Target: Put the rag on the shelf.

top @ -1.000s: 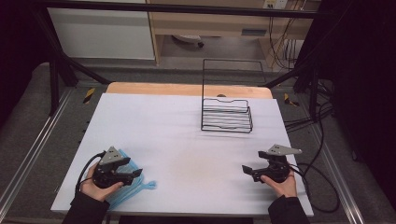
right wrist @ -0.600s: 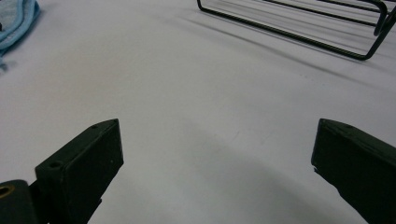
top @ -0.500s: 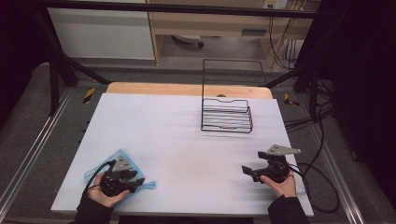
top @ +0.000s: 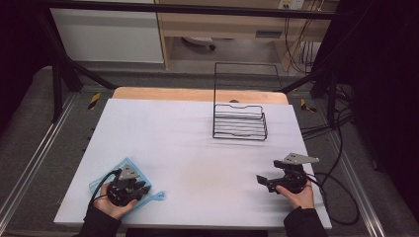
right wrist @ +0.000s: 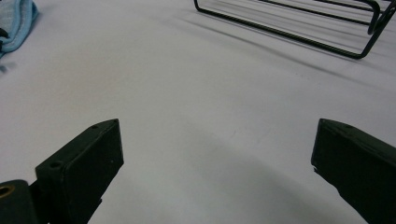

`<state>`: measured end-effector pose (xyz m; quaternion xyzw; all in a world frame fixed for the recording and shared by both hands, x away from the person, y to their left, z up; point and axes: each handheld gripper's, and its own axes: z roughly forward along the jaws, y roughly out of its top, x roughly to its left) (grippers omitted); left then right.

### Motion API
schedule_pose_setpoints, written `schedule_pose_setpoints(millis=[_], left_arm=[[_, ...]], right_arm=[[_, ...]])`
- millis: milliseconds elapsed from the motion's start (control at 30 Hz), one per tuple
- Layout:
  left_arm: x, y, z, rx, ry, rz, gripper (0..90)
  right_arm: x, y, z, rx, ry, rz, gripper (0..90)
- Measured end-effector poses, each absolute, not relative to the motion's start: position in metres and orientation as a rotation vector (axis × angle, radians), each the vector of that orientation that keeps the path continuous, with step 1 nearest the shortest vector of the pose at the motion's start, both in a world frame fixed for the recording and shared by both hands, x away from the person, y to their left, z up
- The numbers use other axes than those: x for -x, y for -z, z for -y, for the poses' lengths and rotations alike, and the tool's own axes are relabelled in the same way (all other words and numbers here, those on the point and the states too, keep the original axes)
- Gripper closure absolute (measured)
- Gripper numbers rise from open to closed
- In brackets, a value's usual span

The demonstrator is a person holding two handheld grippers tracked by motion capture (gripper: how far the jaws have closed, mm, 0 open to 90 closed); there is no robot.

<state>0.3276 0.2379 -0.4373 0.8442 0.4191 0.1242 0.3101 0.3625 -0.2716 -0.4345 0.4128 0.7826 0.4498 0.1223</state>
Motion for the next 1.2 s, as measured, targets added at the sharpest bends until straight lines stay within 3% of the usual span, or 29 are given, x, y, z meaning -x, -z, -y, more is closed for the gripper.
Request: schedule_pose_setpoints(millis=[433, 600, 767, 833, 1000, 1033, 1067, 1100, 1200], left_arm=[[-0.330, 0.433, -0.243, -2.206, -0.294, -1.113, 83.2], [-0.327, 0.424, -0.252, -2.162, -0.230, -1.085, 83.7], [-0.319, 0.420, -0.247, -2.227, -0.142, -1.010, 83.6], [-0.318, 0.426, -0.238, -2.293, -0.134, -0.995, 83.4], [-0.319, 0.426, -0.240, -2.267, -0.139, -1.000, 81.1], [-0.319, 0.425, -0.240, -2.240, -0.155, -1.002, 79.2], [-0.320, 0.424, -0.241, -2.227, -0.157, -1.001, 71.7], [-0.320, 0.422, -0.242, -2.208, -0.172, -1.000, 71.7], [-0.325, 0.414, -0.249, -2.135, -0.230, -1.012, 52.8]], right_arm=[[-0.363, 0.435, 0.272, -1.207, -1.312, -2.292, 2.9], [-0.364, 0.435, 0.273, -1.209, -1.311, -2.294, 2.8], [-0.363, 0.435, 0.274, -1.219, -1.314, -2.291, 2.8], [-0.363, 0.435, 0.275, -1.217, -1.320, -2.287, 2.8], [-0.363, 0.436, 0.274, -1.220, -1.316, -2.294, 2.8], [-0.363, 0.435, 0.274, -1.221, -1.315, -2.297, 2.8], [-0.363, 0.436, 0.274, -1.220, -1.315, -2.296, 2.8], [-0.363, 0.436, 0.274, -1.220, -1.315, -2.296, 2.8], [-0.364, 0.436, 0.274, -1.220, -1.317, -2.291, 2.8]])
